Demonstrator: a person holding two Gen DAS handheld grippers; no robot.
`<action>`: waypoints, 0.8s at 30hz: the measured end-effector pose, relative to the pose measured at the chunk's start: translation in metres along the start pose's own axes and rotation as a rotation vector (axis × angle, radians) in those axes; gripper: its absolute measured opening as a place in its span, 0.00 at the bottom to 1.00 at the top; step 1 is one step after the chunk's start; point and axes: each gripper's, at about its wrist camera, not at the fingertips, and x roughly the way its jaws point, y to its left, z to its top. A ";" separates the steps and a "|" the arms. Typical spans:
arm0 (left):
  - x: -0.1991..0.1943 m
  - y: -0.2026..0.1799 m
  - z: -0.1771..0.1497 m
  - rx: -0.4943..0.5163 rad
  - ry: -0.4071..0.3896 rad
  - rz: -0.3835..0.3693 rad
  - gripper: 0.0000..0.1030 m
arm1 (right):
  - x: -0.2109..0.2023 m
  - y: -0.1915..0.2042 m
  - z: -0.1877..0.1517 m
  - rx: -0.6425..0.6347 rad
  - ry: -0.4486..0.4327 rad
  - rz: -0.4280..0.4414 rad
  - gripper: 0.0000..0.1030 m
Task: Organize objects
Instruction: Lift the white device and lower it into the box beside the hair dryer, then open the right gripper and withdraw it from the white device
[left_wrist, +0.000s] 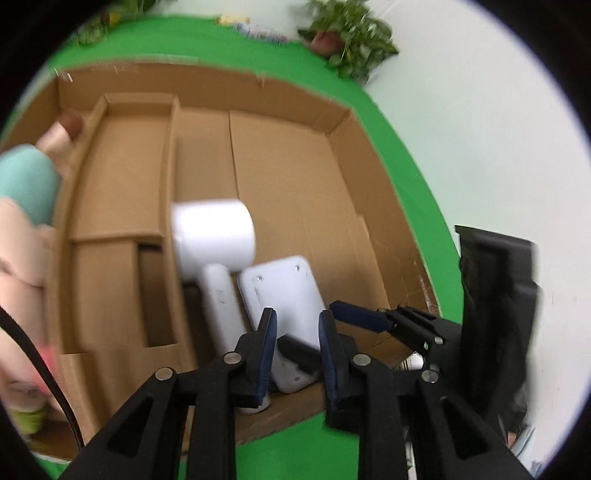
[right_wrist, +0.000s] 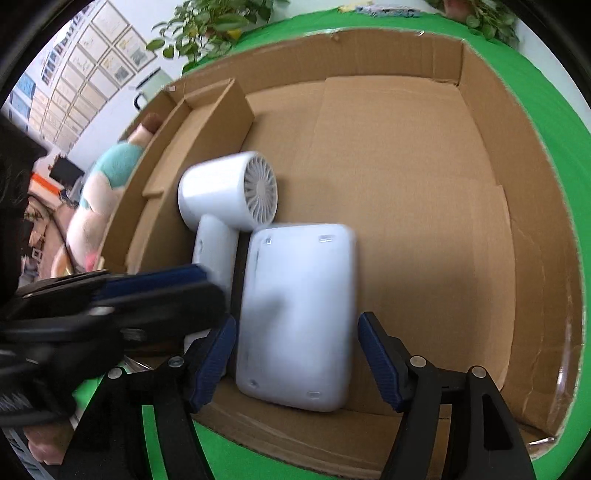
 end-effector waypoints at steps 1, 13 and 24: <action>-0.012 0.000 -0.002 0.026 -0.029 0.017 0.22 | -0.003 0.000 0.001 -0.001 -0.011 -0.002 0.68; -0.029 0.061 -0.031 0.012 -0.068 0.129 0.22 | 0.011 0.010 0.000 0.024 0.003 -0.039 0.60; -0.037 0.057 -0.041 0.003 -0.079 0.094 0.23 | 0.022 0.022 0.003 0.059 0.017 -0.036 0.60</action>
